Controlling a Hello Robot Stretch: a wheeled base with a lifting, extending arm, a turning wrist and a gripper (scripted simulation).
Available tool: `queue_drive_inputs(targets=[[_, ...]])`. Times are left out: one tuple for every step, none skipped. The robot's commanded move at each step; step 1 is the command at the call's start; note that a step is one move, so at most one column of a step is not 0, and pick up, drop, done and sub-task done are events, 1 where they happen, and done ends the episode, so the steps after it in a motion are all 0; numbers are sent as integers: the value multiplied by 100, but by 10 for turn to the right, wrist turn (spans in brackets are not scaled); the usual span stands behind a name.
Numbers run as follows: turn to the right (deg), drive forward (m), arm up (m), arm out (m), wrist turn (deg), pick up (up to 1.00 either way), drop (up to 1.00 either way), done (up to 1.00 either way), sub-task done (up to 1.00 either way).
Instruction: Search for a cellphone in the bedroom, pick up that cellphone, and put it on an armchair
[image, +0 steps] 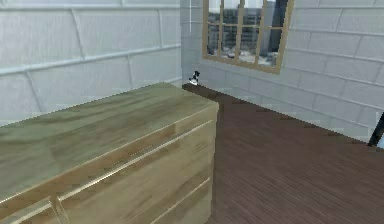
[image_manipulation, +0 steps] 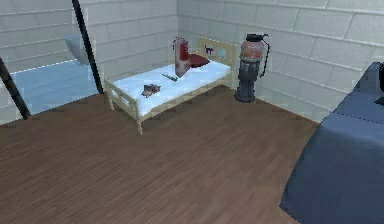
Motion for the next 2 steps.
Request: queue_drive_inputs(targets=[[120, 0, 0, 0, 0, 0, 0, 0, 0], [0, 20, 0, 0, 0, 0, 0, 0, 0]])
